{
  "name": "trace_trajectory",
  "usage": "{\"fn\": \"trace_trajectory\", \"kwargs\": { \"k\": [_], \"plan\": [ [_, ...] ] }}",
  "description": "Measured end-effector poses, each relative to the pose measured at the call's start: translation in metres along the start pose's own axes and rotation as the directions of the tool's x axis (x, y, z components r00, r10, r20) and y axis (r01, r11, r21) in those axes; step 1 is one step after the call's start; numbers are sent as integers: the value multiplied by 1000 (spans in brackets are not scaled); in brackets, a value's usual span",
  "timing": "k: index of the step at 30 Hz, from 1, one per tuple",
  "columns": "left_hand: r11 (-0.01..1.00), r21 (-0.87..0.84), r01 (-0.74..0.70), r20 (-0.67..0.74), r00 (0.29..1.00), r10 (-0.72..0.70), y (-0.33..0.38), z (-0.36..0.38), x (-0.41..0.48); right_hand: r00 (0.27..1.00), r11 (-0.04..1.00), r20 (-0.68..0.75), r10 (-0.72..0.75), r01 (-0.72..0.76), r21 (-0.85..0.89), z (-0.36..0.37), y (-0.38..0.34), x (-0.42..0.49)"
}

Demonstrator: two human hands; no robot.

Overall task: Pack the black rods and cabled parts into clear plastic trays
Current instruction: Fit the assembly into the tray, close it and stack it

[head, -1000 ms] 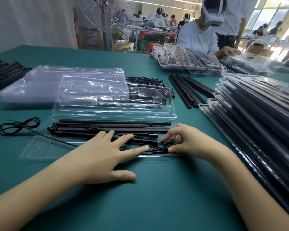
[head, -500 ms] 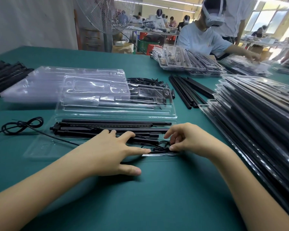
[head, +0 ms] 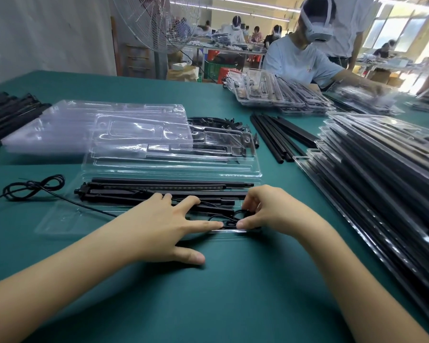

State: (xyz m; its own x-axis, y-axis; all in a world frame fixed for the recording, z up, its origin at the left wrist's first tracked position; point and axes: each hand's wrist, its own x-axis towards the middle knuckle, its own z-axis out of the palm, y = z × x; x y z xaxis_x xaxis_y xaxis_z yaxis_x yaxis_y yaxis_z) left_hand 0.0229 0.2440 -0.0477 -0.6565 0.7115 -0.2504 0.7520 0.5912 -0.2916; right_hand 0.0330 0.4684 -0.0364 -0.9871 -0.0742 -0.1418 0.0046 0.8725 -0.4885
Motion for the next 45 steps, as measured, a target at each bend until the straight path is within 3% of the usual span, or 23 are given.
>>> {"fn": "trace_trajectory", "kwargs": {
  "k": [4, 11, 18, 25, 40, 45],
  "plan": [
    [1000, -7, -9, -28, 1000, 9, 1, 3, -3, 993, 997, 89, 72, -70, -35, -5, -5, 4],
    [993, -113, -40, -127, 992, 25, -4, 9, -10, 996, 998, 61, 58, -59, 0, -3, -2, 4],
    [954, -298, 31, -356, 924, -141, -11, 1, -9, 998, 998, 59, 36, -39, 51, 1, -2, 4],
    [923, -384, 20, -152, 985, -84, 16, 10, 14, 996, 996, 53, 67, -70, 57, 1, 0, 3],
    [944, -328, 26, -226, 968, -105, 19, 23, 17, 995, 992, -29, 97, -99, -74, 3, -5, -4],
    [946, -324, 4, -235, 968, -84, 19, 24, 16, 996, 996, -21, 85, -86, -9, 2, -1, -3]
  ]
}}
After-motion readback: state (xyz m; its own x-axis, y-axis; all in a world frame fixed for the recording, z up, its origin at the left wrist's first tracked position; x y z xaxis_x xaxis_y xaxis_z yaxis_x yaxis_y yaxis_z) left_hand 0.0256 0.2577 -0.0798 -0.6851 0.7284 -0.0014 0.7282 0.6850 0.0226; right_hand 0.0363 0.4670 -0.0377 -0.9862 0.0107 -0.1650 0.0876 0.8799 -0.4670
